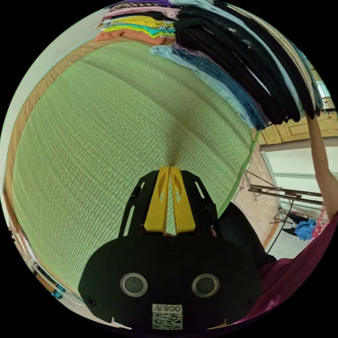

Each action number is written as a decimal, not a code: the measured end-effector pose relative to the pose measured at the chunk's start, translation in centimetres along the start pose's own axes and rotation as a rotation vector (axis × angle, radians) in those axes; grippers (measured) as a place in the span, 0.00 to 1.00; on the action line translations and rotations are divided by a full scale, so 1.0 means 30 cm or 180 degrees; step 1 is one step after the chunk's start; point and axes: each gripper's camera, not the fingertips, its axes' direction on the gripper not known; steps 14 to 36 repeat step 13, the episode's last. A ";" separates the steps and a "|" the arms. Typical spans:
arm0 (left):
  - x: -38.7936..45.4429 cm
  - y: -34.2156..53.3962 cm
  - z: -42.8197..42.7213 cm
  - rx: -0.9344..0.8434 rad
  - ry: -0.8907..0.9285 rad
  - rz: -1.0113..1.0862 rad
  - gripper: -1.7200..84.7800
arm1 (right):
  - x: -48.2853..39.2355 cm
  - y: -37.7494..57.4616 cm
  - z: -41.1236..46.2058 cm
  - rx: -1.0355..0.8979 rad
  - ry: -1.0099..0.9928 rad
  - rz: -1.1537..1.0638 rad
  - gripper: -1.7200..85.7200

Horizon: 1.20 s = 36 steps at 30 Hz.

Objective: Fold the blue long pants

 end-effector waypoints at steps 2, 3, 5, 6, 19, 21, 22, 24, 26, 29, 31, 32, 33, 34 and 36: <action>0.086 0.006 0.018 0.0054 -0.0315 0.0111 0.02 | 0.047 -0.015 0.104 -0.0218 0.0042 0.0022 0.10; 0.104 0.006 0.021 0.0057 -0.0381 0.0131 0.02 | 0.066 -0.028 0.179 -0.0387 0.0104 0.0018 0.10; 0.170 0.010 0.036 0.0079 -0.0611 0.0220 0.02 | 0.075 -0.052 0.286 -0.0619 0.0192 -0.0048 0.11; 0.184 0.013 0.040 0.0098 -0.0657 0.0222 0.02 | 0.071 -0.071 0.349 -0.0714 0.0264 -0.0110 0.11; 0.280 0.031 0.097 0.0103 -0.0833 0.0000 0.02 | 0.001 -0.201 0.637 -0.1157 0.0719 -0.0695 0.13; 0.280 0.031 0.097 0.0103 -0.0833 0.0000 0.02 | 0.001 -0.201 0.637 -0.1157 0.0719 -0.0695 0.13; 0.280 0.031 0.097 0.0103 -0.0833 0.0000 0.02 | 0.001 -0.201 0.637 -0.1157 0.0719 -0.0695 0.13; 0.280 0.031 0.097 0.0103 -0.0833 0.0000 0.02 | 0.001 -0.201 0.637 -0.1157 0.0719 -0.0695 0.13; 0.280 0.031 0.097 0.0103 -0.0833 0.0000 0.02 | 0.001 -0.201 0.637 -0.1157 0.0719 -0.0695 0.13; 0.280 0.031 0.097 0.0103 -0.0833 0.0000 0.02 | 0.001 -0.201 0.637 -0.1157 0.0719 -0.0695 0.13; 0.280 0.031 0.097 0.0103 -0.0833 0.0000 0.02 | 0.001 -0.201 0.637 -0.1157 0.0719 -0.0695 0.13; 0.280 0.031 0.097 0.0103 -0.0833 0.0000 0.02 | 0.001 -0.201 0.637 -0.1157 0.0719 -0.0695 0.13; 0.280 0.031 0.097 0.0103 -0.0833 0.0000 0.02 | 0.001 -0.201 0.637 -0.1157 0.0719 -0.0695 0.13; 0.280 0.031 0.097 0.0103 -0.0833 0.0000 0.02 | 0.001 -0.201 0.637 -0.1157 0.0719 -0.0695 0.13; 0.280 0.031 0.097 0.0103 -0.0833 0.0000 0.02 | 0.001 -0.201 0.637 -0.1157 0.0719 -0.0695 0.13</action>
